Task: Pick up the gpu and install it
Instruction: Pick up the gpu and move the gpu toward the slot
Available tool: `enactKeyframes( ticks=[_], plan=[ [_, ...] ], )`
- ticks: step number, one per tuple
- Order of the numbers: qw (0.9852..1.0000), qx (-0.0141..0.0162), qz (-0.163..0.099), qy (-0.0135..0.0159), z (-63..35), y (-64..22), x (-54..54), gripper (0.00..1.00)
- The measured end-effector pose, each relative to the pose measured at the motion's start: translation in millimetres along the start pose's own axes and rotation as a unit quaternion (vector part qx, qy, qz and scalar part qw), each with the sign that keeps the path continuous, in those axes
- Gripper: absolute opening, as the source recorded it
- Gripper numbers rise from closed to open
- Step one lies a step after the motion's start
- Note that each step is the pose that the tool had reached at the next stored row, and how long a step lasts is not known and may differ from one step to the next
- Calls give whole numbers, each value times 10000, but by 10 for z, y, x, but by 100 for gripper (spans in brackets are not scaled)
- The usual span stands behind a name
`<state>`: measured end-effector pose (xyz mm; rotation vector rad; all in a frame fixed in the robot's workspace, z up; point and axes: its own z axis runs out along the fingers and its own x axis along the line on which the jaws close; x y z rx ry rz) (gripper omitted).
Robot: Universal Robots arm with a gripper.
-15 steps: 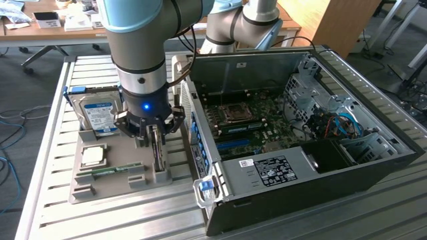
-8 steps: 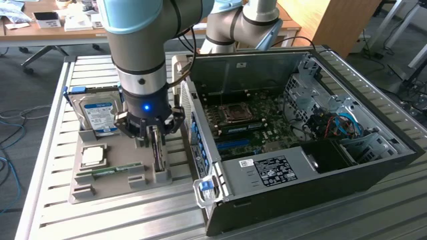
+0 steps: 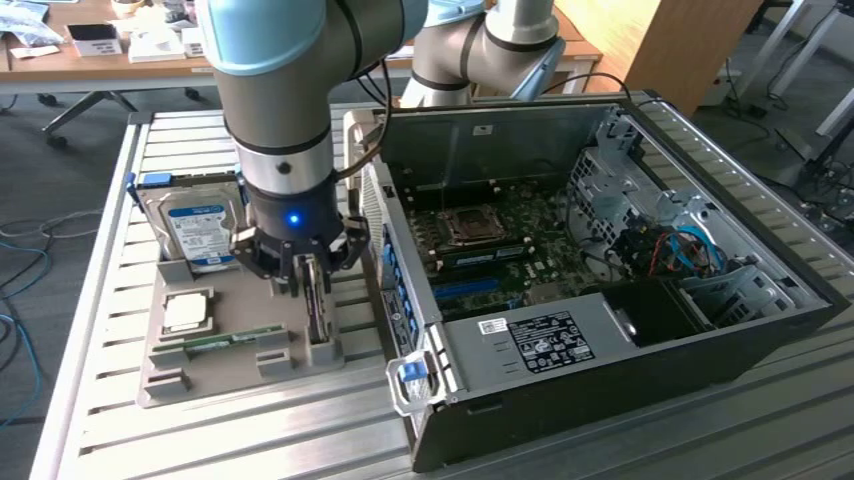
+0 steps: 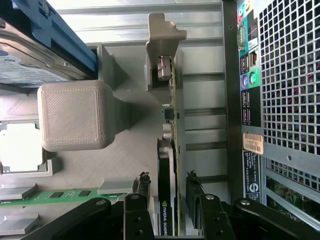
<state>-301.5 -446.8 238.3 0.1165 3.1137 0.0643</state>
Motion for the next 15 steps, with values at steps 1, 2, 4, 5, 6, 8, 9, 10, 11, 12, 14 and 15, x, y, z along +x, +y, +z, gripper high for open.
enactKeyframes(
  ticks=[1,2,4,5,6,8,9,10,11,12,14,15],
  plan=[
    [10000,0,0,0,7,0,0,43],
    [10000,0,0,0,14,0,0,43],
    [10000,1,0,1,19,-1,1,43],
    [10000,1,0,1,19,-1,1,43],
    [10000,1,0,1,19,-1,1,43],
    [10000,0,2,-1,26,8,2,43],
    [10000,0,1,0,28,13,2,43],
    [10000,0,0,0,30,19,2,43],
    [10000,0,0,0,32,26,3,43],
    [10000,0,0,0,35,34,4,43],
    [10000,0,0,0,40,46,5,43],
    [10000,0,0,0,45,50,5,43]
  ],
)
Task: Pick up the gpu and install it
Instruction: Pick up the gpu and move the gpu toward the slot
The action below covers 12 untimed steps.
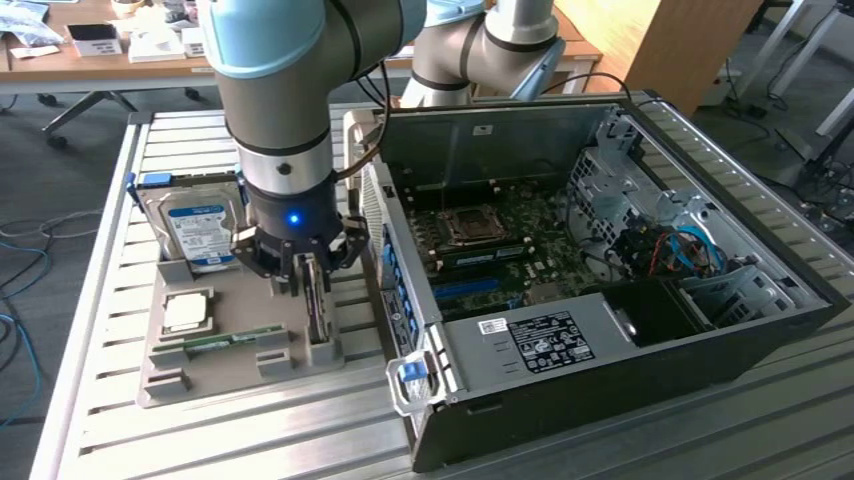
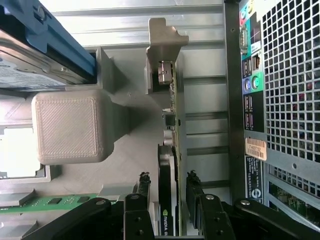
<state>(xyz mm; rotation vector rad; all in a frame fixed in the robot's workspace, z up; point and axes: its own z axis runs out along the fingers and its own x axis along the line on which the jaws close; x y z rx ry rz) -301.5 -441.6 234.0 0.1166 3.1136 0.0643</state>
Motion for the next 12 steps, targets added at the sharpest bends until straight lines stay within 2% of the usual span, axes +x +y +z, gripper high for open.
enactKeyframes(
  ticks=[12],
  plan=[
    [10000,-2,1,-1,34,18,-2,43]
  ],
)
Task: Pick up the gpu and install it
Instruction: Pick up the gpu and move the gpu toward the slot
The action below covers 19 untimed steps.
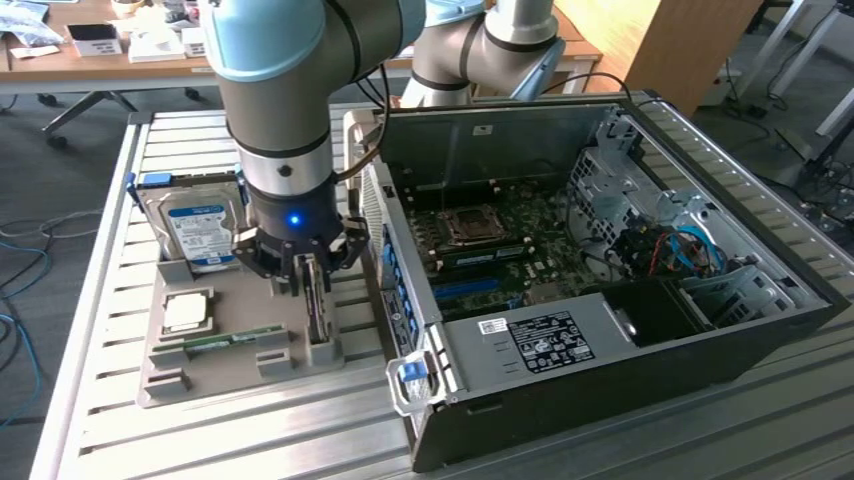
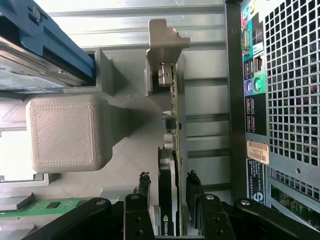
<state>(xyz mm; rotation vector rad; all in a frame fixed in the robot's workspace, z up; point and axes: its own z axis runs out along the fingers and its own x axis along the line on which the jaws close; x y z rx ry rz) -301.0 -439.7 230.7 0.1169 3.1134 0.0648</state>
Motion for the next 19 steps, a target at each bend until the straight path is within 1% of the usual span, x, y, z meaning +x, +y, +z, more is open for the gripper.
enactKeyframes(
  ticks=[13,15,16,19],
  plan=[
    [10000,1,-1,1,-1,-1,-4,43],
    [10000,1,-1,1,-1,-1,-5,41],
    [10000,1,-1,1,-1,-1,-5,35],
    [10000,1,-1,1,-1,-1,-4,35]
  ],
)
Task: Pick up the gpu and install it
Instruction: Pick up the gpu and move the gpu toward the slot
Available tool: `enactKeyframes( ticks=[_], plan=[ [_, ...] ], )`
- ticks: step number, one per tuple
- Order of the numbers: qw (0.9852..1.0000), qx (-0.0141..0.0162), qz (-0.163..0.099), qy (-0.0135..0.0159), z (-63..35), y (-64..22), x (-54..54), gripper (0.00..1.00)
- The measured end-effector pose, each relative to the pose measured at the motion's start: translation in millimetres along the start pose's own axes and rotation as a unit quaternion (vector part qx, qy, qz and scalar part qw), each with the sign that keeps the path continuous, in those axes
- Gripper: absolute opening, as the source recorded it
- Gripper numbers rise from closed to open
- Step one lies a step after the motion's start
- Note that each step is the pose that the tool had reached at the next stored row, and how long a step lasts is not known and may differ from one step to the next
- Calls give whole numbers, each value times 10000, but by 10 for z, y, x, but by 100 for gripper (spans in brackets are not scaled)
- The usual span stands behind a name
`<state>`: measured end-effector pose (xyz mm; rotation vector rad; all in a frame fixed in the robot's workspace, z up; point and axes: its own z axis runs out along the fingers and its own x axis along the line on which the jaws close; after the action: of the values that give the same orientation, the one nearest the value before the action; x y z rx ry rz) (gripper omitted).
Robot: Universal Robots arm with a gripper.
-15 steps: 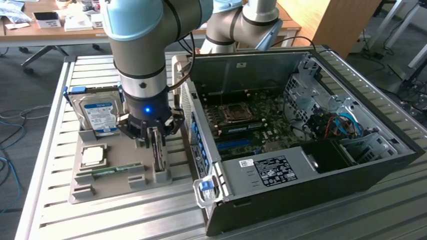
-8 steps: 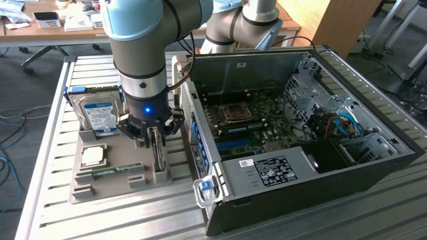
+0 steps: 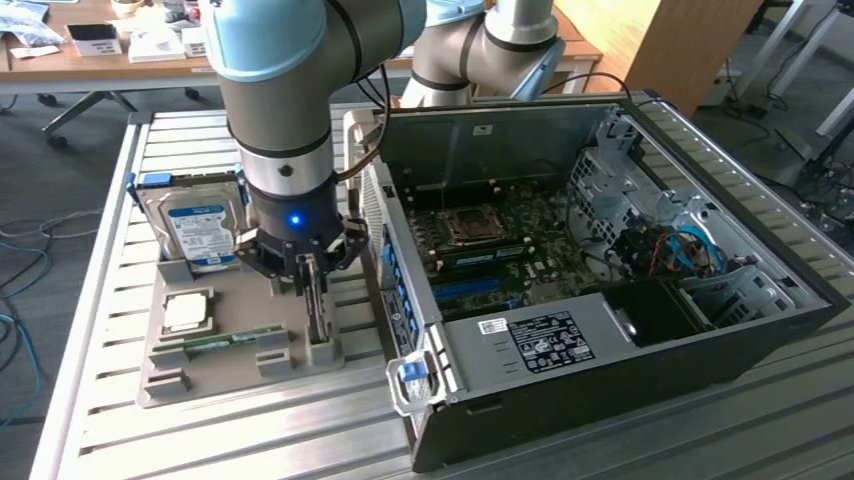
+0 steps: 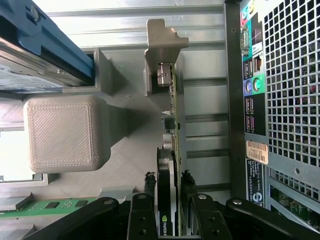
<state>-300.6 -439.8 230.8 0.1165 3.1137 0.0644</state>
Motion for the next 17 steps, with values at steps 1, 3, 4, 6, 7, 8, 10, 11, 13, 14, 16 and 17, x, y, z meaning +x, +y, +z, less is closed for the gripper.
enactKeyframes(
  ticks=[1,3,4,6,7,8,10,11,13,14,16,17],
  plan=[
    [10000,0,0,0,0,0,0,35],
    [10000,0,0,0,0,0,0,35],
    [10000,0,0,0,0,0,0,35],
    [10000,0,0,0,0,0,0,35],
    [10000,0,0,0,0,0,0,33],
    [10000,0,0,0,0,0,0,33],
    [10000,0,0,0,0,0,0,27],
    [10000,0,0,0,0,0,0,27],
    [10000,0,0,0,0,0,0,27],
    [10000,0,0,0,0,0,0,27],
    [10000,0,0,0,0,0,0,27],
    [10000,0,0,0,0,0,0,27]
  ],
)
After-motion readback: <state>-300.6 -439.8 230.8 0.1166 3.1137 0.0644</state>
